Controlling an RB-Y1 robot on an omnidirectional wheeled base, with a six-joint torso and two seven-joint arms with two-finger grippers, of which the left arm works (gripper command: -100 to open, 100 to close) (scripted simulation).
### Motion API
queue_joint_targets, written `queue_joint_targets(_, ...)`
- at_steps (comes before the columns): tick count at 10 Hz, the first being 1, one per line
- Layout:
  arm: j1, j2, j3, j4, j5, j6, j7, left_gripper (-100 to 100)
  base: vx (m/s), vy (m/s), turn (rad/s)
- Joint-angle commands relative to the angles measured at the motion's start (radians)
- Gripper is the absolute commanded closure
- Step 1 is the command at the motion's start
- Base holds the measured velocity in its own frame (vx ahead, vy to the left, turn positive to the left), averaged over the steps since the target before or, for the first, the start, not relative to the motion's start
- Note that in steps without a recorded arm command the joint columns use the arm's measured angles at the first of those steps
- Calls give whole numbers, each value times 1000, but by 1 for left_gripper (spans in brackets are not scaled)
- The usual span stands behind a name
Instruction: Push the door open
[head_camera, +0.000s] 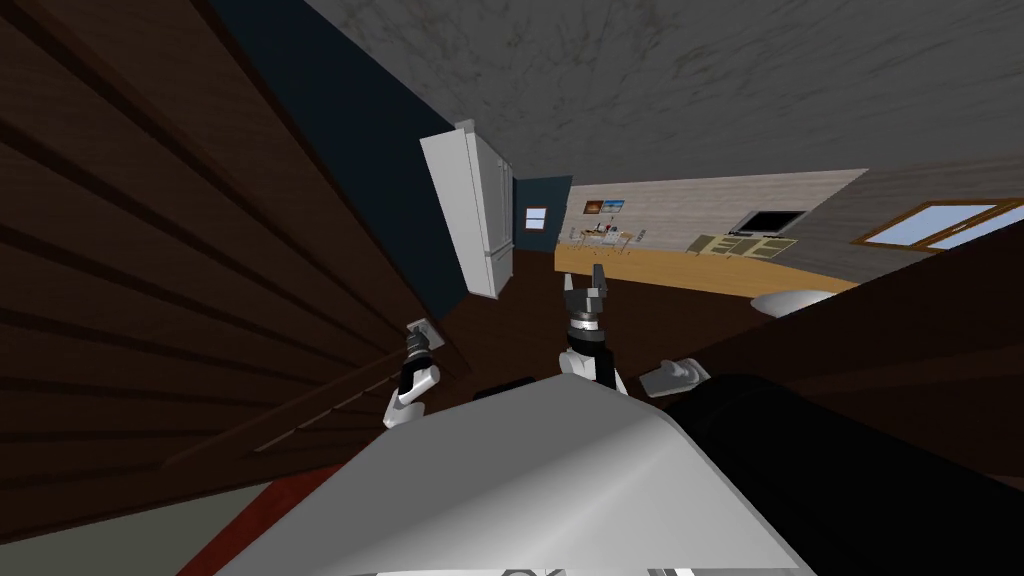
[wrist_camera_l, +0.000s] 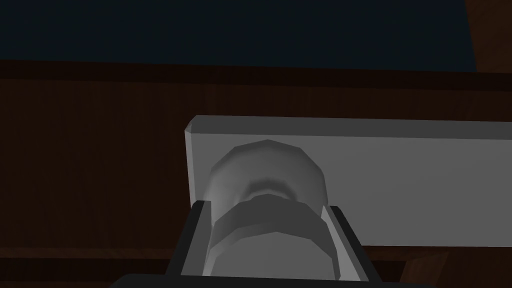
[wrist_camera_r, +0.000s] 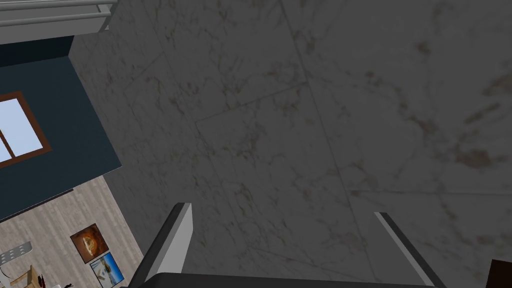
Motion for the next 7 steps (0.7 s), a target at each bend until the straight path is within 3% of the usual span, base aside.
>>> queue_joint_targets(1,0,-18,19,-10,5,0,-2,100,194,-48,77)
queue_joint_targets(2,5,-11,11,-4,3,1,-2,100,88,-18,37)
queue_joint_targets(3,9,10,33,-12,8,1,-5,100,124,-16,17)
queue_joint_targets(7,18,28,77,-27,19,2,-14,100,191,-29,40)
